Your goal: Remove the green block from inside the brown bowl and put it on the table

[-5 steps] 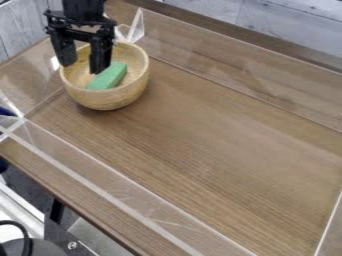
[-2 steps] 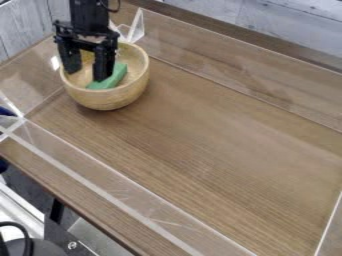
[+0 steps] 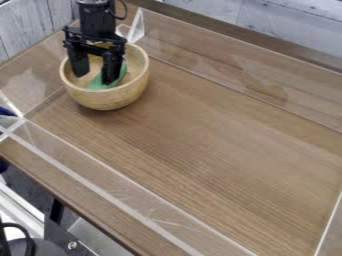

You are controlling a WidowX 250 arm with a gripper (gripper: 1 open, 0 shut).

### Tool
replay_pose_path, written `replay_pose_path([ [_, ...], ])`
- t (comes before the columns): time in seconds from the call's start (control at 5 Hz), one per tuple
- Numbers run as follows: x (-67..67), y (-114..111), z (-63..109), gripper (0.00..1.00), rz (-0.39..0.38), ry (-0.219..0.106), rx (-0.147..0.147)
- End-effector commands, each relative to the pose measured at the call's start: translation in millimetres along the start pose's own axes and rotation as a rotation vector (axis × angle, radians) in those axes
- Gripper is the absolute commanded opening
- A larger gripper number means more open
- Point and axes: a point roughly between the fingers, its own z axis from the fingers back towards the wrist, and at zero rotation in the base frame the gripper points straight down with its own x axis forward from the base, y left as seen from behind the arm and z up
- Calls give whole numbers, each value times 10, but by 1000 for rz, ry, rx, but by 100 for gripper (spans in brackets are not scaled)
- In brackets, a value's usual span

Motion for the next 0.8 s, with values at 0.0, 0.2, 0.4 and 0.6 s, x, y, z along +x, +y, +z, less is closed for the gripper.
replay_pose_path([
  [0.0, 81, 15, 169, 0, -6, -90, 14],
  [0.2, 47, -33, 196, 100, -16, -121, -12],
  [0.4, 2, -49, 334, 100, 22, -151, -31],
  [0.6, -23, -58, 406, 100, 68, -170, -54],
])
